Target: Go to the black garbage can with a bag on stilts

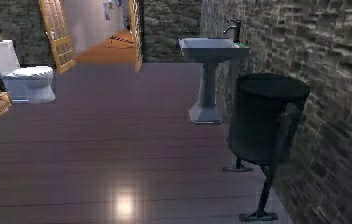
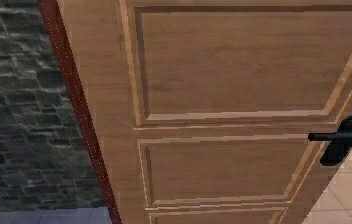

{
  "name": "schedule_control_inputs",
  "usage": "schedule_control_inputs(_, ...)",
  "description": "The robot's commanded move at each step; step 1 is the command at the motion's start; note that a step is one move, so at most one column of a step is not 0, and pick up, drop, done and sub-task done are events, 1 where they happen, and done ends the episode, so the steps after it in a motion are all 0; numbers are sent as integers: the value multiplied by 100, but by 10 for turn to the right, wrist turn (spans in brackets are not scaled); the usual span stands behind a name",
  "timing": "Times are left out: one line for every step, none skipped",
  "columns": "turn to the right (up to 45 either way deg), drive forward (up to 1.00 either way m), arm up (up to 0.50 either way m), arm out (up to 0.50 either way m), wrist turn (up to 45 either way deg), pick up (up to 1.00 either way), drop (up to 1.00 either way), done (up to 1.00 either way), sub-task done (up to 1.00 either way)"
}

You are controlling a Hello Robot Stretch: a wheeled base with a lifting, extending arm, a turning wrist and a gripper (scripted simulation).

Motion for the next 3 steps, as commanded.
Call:
schedule_control_inputs(0, 15, 0, 0, 0, 0, 0, 0, 0)
schedule_control_inputs(270, 0, 0, 0, 0, 0, 0, 0, 0)
schedule_control_inputs(0, 0, 0, 0, 0, 0, 0, 100, 0)
